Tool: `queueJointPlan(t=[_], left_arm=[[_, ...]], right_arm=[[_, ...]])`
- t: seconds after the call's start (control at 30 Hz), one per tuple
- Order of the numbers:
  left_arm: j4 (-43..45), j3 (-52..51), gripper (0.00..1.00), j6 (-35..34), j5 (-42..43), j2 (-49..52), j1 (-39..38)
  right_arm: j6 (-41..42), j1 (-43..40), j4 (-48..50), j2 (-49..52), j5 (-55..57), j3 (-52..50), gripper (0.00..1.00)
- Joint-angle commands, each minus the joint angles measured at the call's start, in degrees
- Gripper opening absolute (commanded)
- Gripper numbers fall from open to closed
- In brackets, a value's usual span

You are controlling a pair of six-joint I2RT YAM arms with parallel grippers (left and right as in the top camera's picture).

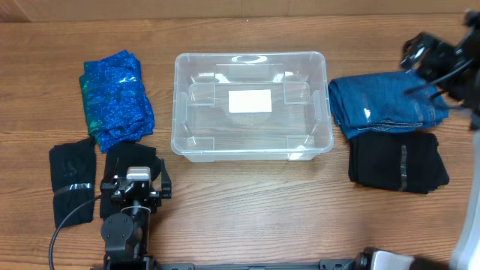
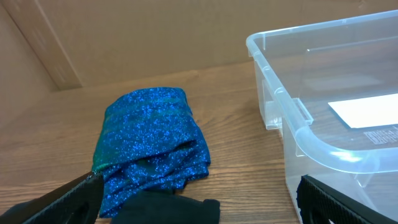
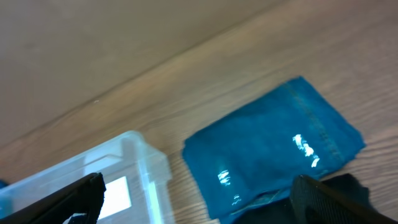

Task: Pack container
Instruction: 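Reach right gripper to the folded blue jeans and grasp and lift them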

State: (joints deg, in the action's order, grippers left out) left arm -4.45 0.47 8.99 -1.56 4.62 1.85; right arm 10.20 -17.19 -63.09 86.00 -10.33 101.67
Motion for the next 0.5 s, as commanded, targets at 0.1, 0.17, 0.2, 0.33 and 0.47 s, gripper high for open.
queueJointPlan(t=[0.1,0.17,0.2,0.33,0.47], left_arm=[[0.2,-0.2,1.0,0.0,-0.3,-0.2,-0.4],[0.2,-0.2,1.0,0.0,-0.3,-0.2,-0.4],[0.2,-0.2,1.0,0.0,-0.3,-0.2,-0.4],[0.2,-0.2,1.0,0.0,-0.3,-0.2,-0.4],[0.2,-0.2,1.0,0.0,-0.3,-0.2,-0.4]], right_arm=[[-3.4,-21.2,-1.2,13.1,-13.3,2.3,1.0],[-3.5,-25.9,-1.5,17.1,-13.3,2.2,1.0],[-3.9,-27.6,-1.4,19.0,-13.3,2.2,1.0],[-7.2,-30.2,0.3,26.1,-13.6,2.2,1.0],[-14.2,-28.5,1.5,32.6,-18.7,2.2,1.0]])
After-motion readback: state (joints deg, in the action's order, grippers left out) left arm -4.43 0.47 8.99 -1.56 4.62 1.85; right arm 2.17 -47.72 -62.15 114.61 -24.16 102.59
